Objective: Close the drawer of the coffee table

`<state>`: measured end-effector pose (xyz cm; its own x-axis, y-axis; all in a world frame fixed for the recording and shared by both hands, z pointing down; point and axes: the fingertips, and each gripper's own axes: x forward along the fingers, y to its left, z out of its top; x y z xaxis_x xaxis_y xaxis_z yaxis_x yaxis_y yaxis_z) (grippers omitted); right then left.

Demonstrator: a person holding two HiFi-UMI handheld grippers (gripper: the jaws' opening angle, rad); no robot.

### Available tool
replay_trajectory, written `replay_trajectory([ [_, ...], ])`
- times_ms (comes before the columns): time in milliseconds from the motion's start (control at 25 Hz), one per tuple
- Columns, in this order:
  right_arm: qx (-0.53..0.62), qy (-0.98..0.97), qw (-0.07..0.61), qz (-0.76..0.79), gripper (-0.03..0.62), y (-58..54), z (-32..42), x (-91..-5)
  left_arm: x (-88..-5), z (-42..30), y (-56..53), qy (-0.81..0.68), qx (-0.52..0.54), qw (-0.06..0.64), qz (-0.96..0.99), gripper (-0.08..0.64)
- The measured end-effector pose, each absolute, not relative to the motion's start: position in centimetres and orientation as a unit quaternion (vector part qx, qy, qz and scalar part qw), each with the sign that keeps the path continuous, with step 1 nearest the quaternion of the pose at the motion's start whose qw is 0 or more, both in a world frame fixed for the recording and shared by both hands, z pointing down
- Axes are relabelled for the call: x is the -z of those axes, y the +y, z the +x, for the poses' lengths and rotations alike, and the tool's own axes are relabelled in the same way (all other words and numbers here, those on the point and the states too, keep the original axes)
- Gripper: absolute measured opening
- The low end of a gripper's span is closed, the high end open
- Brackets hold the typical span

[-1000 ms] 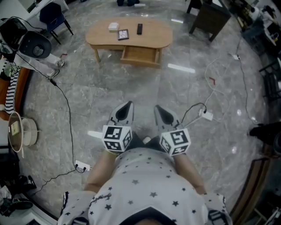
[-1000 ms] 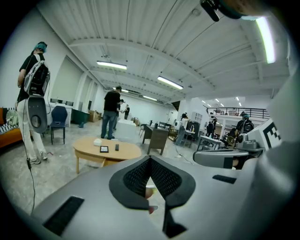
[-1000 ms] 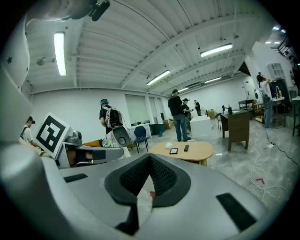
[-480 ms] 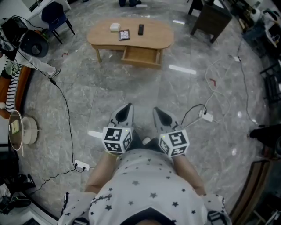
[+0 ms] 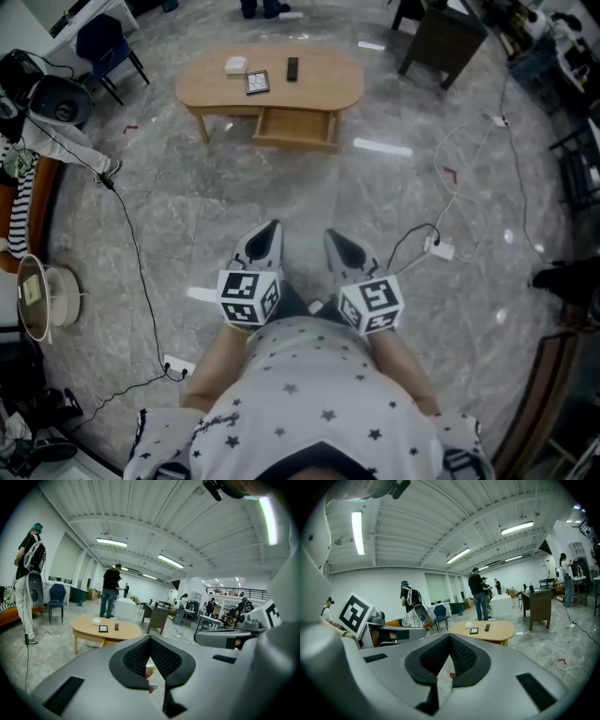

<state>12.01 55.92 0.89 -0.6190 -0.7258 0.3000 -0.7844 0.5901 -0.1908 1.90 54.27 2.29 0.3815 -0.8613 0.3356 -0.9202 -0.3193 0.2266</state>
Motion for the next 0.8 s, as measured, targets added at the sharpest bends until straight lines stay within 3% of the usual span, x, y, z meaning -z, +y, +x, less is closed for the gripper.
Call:
replay_trajectory([
  [800, -0.18, -0.871, 0.102, 0.445, 0.006, 43.0, 6.9, -1.5, -3.5, -3.5, 40.8, -0.519, -0.085, 0.207, 0.825, 0.007],
])
